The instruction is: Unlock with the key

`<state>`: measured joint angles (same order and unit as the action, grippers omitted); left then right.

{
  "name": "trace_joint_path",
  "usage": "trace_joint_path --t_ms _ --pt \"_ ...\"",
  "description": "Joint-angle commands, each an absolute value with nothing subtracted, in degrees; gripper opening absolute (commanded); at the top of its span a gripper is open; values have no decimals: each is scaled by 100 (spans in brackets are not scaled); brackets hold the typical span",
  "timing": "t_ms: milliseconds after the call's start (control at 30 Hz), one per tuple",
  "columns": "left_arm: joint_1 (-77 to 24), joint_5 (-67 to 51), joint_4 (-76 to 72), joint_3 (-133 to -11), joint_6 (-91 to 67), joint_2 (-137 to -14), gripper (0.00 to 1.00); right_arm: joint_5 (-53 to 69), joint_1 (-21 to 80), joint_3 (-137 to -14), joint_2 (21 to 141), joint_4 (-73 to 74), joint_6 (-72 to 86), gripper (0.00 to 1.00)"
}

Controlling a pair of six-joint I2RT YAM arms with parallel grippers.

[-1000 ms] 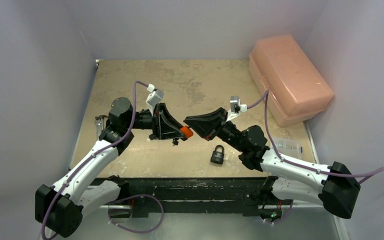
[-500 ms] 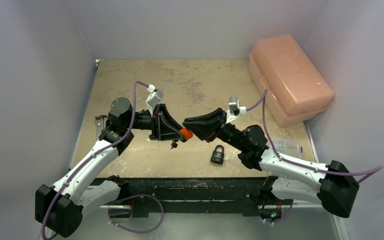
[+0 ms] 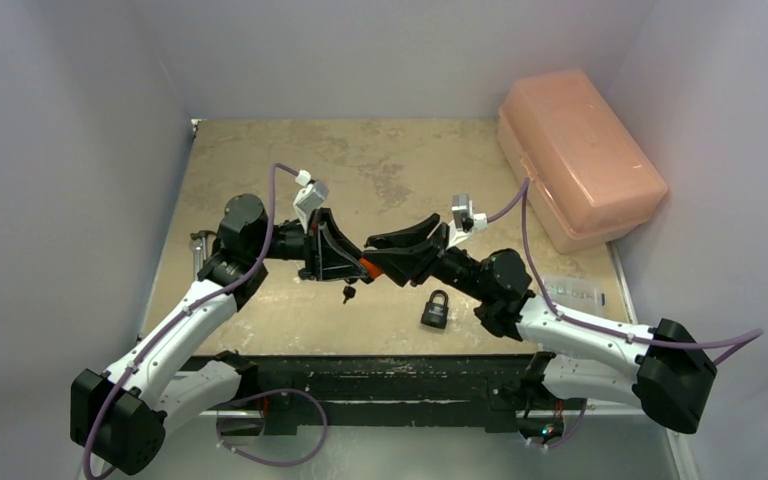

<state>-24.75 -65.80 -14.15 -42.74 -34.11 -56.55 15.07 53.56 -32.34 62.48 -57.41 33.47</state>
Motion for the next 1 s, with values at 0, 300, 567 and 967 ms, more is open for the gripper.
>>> trace_joint_path --t_ms 0,300,567,967 --pt "-2382 -5941 -1626 -4439 -3256 -5626 0 2136 5476 -3470 6324 -5638 3293 45" --pt "-2373 -5917 -1591 -4449 -3232 -5608 0 2109 5476 -3503 6423 -5525 3237 26" --pt "-2323 -5898 -1563 -4456 -3205 -5616 25 2034 5476 -3593 6454 -5240 3127 0" --pt "-2263 -5003 -205 -4737 -2212 -5300 98 537 5379 -3728 6265 -4059 2884 0"
